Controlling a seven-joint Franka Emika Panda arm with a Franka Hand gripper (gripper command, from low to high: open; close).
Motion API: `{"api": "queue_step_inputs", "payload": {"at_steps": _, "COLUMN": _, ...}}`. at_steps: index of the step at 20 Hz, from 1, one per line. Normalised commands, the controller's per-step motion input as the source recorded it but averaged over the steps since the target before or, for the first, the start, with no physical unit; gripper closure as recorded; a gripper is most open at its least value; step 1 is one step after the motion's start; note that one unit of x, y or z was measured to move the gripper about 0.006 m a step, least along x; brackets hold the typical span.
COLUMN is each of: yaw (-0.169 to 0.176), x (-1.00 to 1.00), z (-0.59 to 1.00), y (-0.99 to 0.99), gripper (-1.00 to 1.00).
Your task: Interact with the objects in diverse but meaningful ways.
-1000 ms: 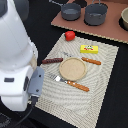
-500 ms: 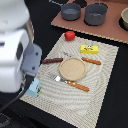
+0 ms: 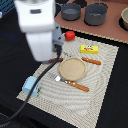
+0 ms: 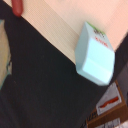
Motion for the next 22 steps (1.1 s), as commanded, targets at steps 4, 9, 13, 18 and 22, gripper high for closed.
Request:
{"api": "queue_step_inputs", "payload": {"at_steps": 4, "yaw": 0.003, "x": 0.05, "z": -0.53, "y": 0.02, "gripper": -1.00}}
{"api": "queue_step_inputs", "payload": {"at_steps": 9, "yaw": -0.005, "x": 0.00, "z": -0.55, "y": 0.00, "gripper": -1.00}}
{"api": "queue_step_inputs", "payload": {"at_steps": 13, "yaw": 0.000, "x": 0.00, "z": -0.44, "y": 0.00, "gripper": -1.00}}
{"api": "queue_step_inputs", "payload": {"at_steps": 18, "yaw": -0.005, "x": -0.05, "z": -0.45, "y": 0.08, "gripper": -1.00}}
{"api": "queue_step_inputs", "payload": {"at_steps": 22, "yaw": -0.044, "x": -0.22, "z": -0.29, "y": 0.31, "gripper": -1.00}}
